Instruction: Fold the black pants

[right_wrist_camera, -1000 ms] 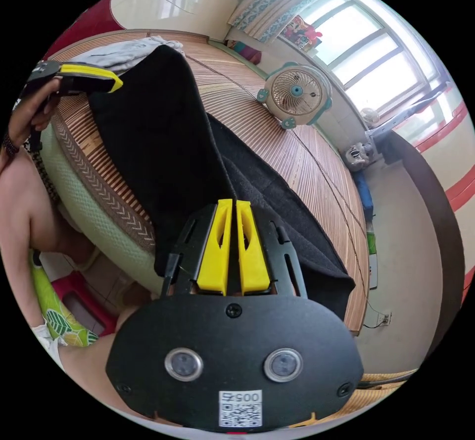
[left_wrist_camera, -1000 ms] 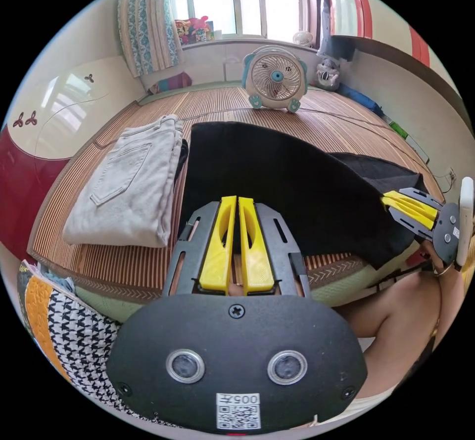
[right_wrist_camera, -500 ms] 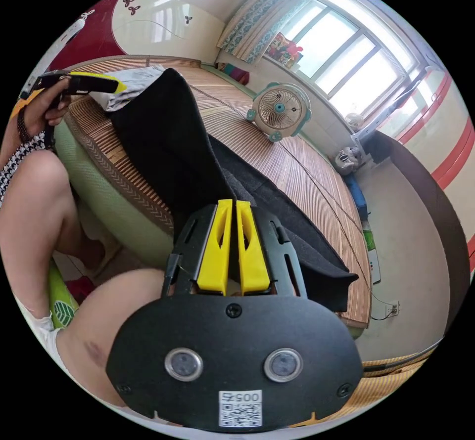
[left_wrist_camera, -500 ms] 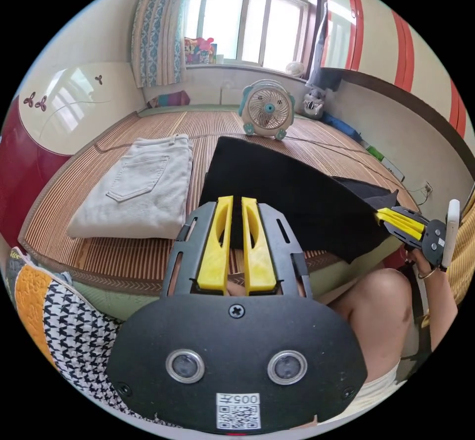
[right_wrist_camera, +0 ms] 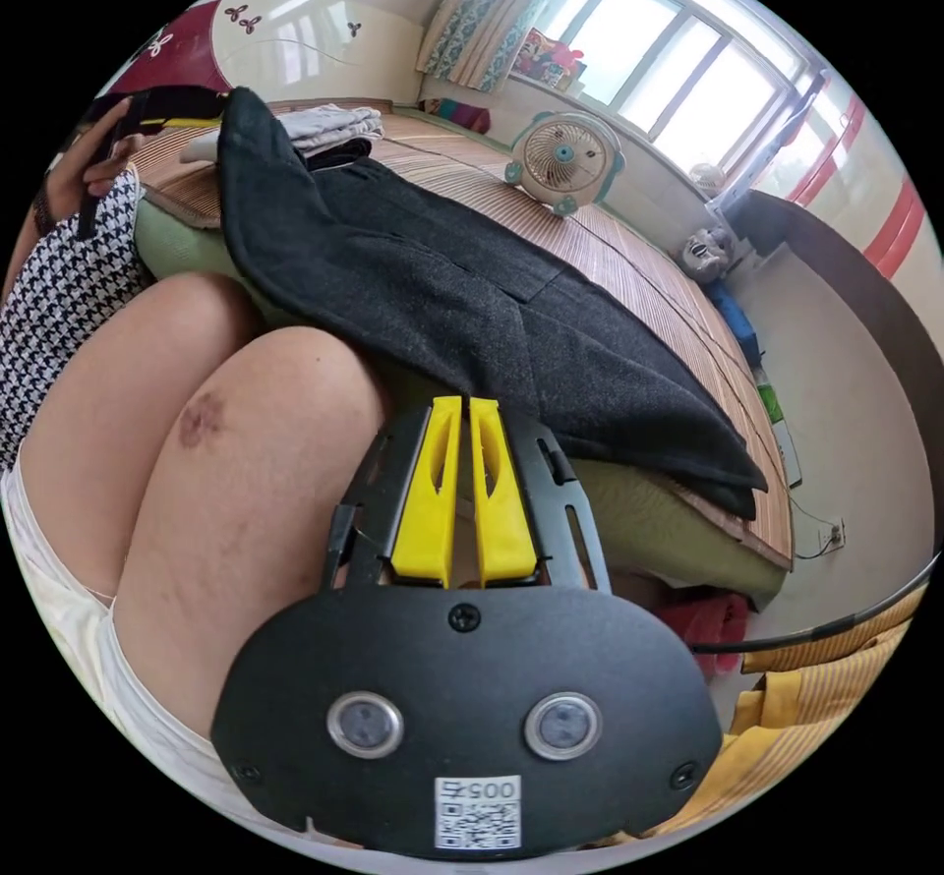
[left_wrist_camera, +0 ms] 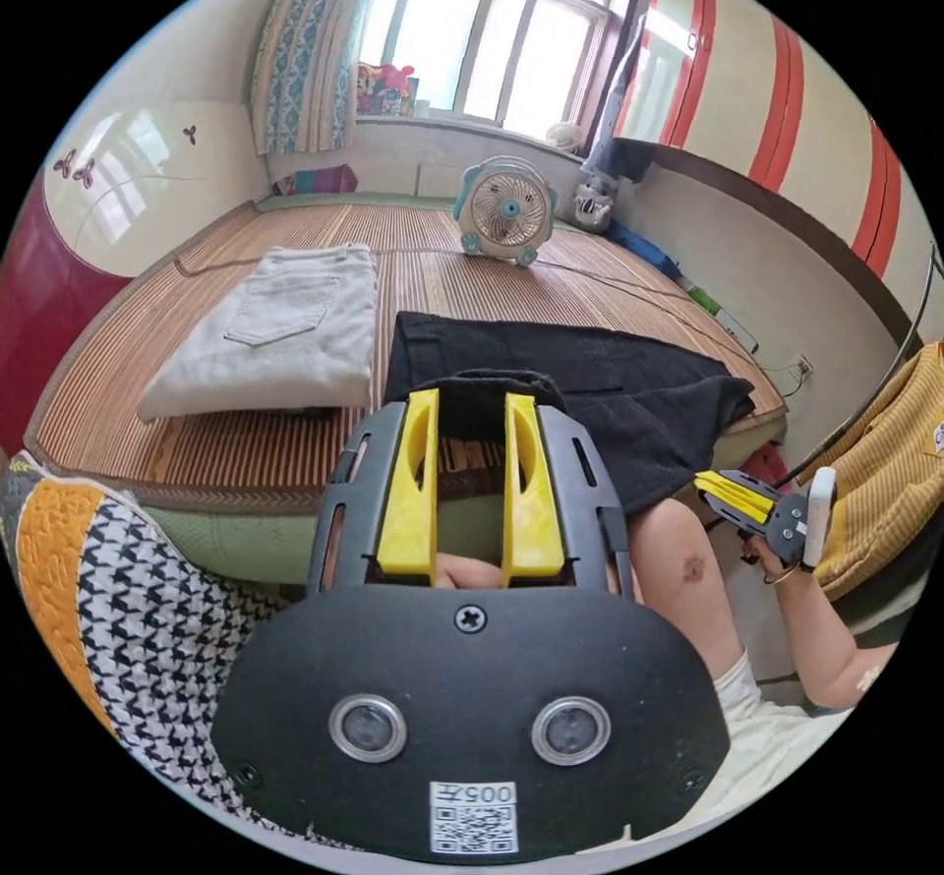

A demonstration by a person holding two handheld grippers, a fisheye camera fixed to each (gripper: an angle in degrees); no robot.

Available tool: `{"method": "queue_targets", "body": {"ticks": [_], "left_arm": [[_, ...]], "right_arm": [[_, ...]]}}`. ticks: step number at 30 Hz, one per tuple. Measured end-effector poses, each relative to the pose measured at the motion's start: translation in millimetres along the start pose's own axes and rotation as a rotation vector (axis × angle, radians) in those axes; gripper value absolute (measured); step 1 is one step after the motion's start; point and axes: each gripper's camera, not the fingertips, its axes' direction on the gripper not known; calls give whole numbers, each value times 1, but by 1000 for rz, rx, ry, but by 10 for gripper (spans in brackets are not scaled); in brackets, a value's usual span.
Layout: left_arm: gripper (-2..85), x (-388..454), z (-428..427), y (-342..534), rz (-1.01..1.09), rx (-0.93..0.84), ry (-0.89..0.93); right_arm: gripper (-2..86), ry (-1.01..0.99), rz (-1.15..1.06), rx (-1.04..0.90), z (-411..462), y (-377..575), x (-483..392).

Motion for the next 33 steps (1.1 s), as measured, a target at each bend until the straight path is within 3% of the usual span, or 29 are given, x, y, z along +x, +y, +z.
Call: {"method": "queue_targets", "body": {"ticks": [7, 10, 17, 27, 33], "left_arm": [[95, -78, 15, 60, -257, -112, 125], [89, -107, 7, 79, -346, -77, 188], [108, -124, -4, 93, -302, -45, 245], [139, -122, 34, 97, -285, -171, 182], [105, -133, 45, 106, -346, -213, 210]], "right_arm": [[-13, -7, 66, -24, -1, 12, -3], [-12, -7, 103, -35, 0, 18, -5], [-13, -15, 175, -41, -6, 28, -5], [-13, -20, 181, -36, -20, 42, -4], [-13, -38, 202, -38, -24, 50, -1]]}}
